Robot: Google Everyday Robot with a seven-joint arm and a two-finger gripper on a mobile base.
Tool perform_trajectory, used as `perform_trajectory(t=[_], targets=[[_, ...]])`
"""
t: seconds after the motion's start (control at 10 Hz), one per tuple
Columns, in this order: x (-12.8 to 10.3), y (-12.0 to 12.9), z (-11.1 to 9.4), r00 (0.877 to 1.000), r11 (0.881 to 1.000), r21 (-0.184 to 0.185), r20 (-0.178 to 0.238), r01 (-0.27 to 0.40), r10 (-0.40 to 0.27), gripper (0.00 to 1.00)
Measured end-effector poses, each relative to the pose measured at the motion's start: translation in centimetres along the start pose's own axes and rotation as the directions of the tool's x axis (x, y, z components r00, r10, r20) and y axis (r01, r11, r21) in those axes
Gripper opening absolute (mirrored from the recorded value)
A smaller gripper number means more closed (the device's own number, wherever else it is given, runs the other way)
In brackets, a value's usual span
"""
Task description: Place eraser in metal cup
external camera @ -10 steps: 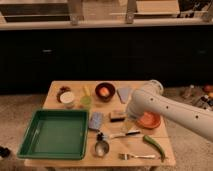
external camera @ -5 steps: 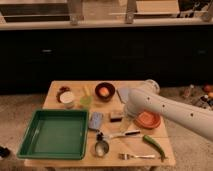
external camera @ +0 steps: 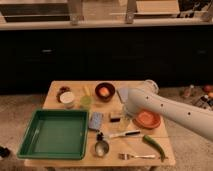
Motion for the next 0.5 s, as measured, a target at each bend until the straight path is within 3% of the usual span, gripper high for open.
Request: perform_trajectory(t=[0.2, 0.5], targets=[[-0.6, -0.6, -0.1, 0.995, 0.995, 0.021, 0.029, 0.094, -0.095, 0.8], [-1.4, -1.7, 0.4, 0.972, 0.974, 0.034, 0.068, 0.222, -0.224, 0.8]])
